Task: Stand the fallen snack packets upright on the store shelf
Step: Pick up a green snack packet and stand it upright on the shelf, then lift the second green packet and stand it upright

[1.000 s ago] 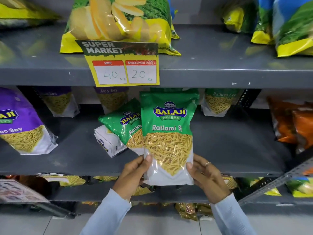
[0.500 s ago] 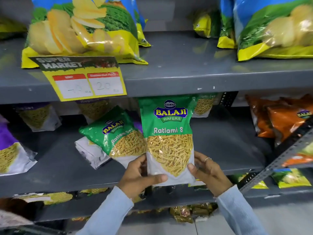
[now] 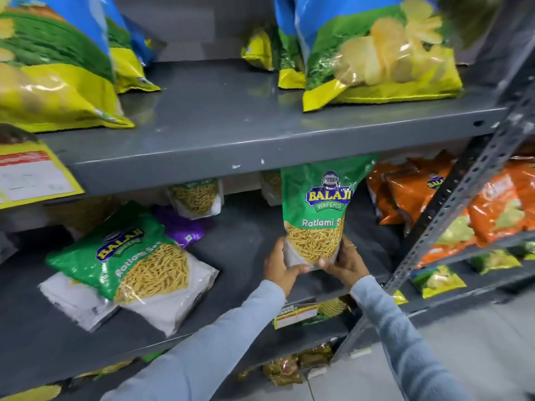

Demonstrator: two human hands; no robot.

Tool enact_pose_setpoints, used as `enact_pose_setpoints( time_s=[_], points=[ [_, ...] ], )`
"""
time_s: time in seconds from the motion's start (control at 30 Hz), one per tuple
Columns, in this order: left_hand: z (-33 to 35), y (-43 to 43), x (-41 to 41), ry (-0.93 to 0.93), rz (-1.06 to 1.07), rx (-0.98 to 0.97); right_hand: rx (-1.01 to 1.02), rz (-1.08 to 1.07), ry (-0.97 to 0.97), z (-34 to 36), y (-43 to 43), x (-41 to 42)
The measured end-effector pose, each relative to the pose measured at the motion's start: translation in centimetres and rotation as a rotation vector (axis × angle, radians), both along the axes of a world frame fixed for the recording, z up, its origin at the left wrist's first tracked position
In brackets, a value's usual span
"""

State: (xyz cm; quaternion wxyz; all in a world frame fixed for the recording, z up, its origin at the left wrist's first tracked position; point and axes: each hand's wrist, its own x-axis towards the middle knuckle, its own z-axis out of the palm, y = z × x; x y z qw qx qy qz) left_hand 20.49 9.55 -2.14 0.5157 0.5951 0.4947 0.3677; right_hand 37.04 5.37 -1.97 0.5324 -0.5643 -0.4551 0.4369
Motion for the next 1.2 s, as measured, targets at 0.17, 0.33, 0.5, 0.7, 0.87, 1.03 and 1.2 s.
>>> enact_pose_setpoints(
  time_s=[0.17,0.33,0.5,0.7,0.87,1.03,1.2],
  points=[
    [-2.1,0.3,2.9,0.056,-0.022,0.047,-0.059,-0.146,-0.135,-2.5,1.2,1.7],
    [-2.3,1.3,4.2,0.115,-0.064,0.081,-0.073,-0.203,-0.19,-4.1,2.1,3.2],
    [-2.6,1.6,3.7,0.121,-0.087,0.039,-0.076,-0.214,-0.185,-4.8,2.1,3.6],
    [-1.9,-2.0,-1.4,-0.137,0.004,-0.05,-0.031,-0.53,-0.208,-5.2,-1.7,-1.1],
    [-0.1,-5.7,-8.6,-0.192,0.173,0.052,0.008,-0.619,-0.166,-4.2,-4.0,-8.2],
    [-0.2,-9.9,-15.8,-0.136,0.49,0.228,0.042,-0.115,-0.205,-1.2,-1.9,-15.9],
    [-0.2,-9.8,-20.5,-0.152,0.885,0.135,-0.068,0.129,-0.147,1.0,5.0,-21.6]
  ],
)
